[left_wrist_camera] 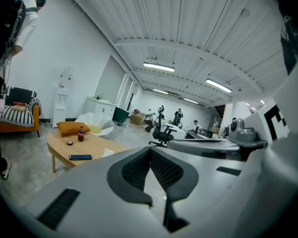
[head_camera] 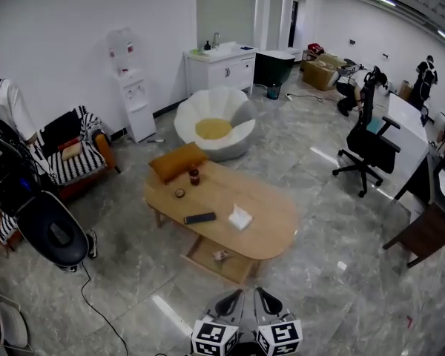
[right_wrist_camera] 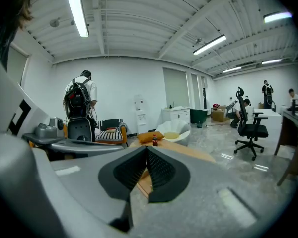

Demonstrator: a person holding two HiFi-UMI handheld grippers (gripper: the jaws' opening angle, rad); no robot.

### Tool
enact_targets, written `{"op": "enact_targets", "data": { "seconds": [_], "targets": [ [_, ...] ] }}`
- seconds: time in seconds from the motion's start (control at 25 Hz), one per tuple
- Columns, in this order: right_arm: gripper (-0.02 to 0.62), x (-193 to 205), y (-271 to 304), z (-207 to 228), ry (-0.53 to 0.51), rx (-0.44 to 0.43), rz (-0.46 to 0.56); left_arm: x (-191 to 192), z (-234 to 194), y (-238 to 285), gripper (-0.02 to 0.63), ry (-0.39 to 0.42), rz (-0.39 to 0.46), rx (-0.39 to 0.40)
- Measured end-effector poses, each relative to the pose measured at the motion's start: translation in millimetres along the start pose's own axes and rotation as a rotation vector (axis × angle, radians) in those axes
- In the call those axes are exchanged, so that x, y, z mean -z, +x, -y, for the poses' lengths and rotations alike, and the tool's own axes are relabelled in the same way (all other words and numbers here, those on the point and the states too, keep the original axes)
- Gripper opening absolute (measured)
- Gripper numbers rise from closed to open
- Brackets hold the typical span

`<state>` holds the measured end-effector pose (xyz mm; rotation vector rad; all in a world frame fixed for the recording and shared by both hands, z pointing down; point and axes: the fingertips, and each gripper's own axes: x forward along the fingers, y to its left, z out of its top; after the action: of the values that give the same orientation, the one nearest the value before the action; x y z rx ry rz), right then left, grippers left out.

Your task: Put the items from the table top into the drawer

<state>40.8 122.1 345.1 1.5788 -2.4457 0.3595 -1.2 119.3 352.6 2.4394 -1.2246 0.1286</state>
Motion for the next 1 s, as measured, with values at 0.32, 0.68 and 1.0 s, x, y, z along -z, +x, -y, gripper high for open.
{"op": "enact_targets", "data": {
  "seconds": [0.32, 0.68, 1.0],
  "targets": [
    [0.005, -1, 23, 2, 0.026, 0.003, -0.035, -5, -17, 13, 0.009, -0.007, -0.012, 0.015],
    [0.005, 5, 57, 25, 0.051, -0.039, -0.072, -3, -34, 47, 0.009, -0.017, -0.037, -0.022],
    [0.005, -1, 103, 78, 0.041, -0.082, -0.108, -14, -56, 101, 0.009, -0.075, -0.037, -0.115]
  ]
}}
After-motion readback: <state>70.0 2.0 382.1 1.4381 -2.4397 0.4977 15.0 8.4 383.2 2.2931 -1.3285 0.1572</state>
